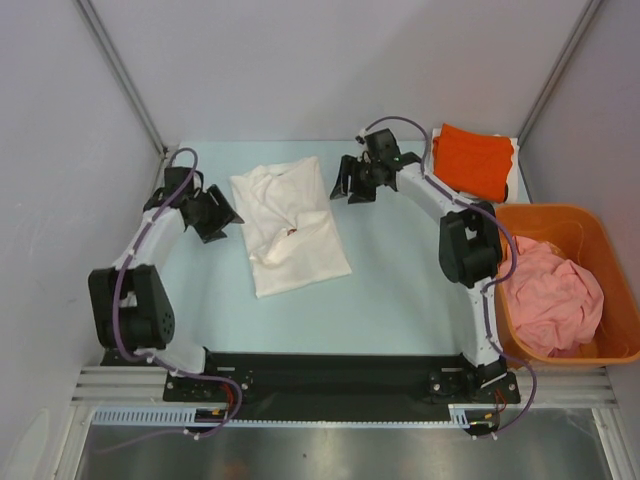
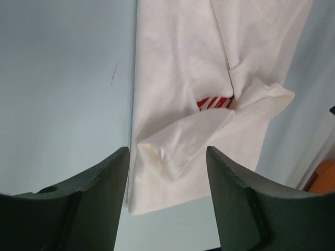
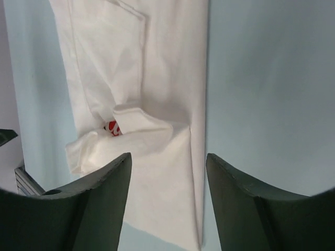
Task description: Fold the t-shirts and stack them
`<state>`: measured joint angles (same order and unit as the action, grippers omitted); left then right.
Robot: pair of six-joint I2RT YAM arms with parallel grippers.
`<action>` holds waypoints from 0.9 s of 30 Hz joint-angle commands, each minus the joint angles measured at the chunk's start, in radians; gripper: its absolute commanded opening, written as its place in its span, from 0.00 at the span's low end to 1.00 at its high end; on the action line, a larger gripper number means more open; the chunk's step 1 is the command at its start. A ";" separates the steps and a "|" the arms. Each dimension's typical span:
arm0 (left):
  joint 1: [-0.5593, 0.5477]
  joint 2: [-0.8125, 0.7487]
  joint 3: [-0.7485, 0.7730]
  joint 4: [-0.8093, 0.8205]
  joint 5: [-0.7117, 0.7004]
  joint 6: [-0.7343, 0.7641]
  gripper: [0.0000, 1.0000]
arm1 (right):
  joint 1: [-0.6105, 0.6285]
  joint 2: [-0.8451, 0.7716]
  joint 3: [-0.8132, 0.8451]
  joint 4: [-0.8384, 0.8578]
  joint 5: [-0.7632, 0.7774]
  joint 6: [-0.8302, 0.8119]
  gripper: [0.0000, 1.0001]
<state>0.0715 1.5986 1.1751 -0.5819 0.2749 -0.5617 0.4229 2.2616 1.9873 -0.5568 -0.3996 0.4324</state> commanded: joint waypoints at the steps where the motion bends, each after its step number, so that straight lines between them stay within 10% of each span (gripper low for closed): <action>1: -0.009 -0.172 -0.064 -0.070 -0.011 0.071 0.66 | 0.043 -0.204 -0.181 0.034 0.057 -0.018 0.65; 13: -0.010 -0.699 -0.379 -0.130 -0.069 0.186 0.68 | 0.359 -0.168 -0.247 -0.057 0.326 -0.098 0.64; 27: -0.009 -0.775 -0.402 -0.101 -0.049 0.183 0.69 | 0.427 0.085 0.053 -0.258 0.518 -0.155 0.62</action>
<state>0.0658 0.8383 0.7776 -0.7055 0.2207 -0.4080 0.8371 2.3173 1.9617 -0.7677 0.0509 0.3061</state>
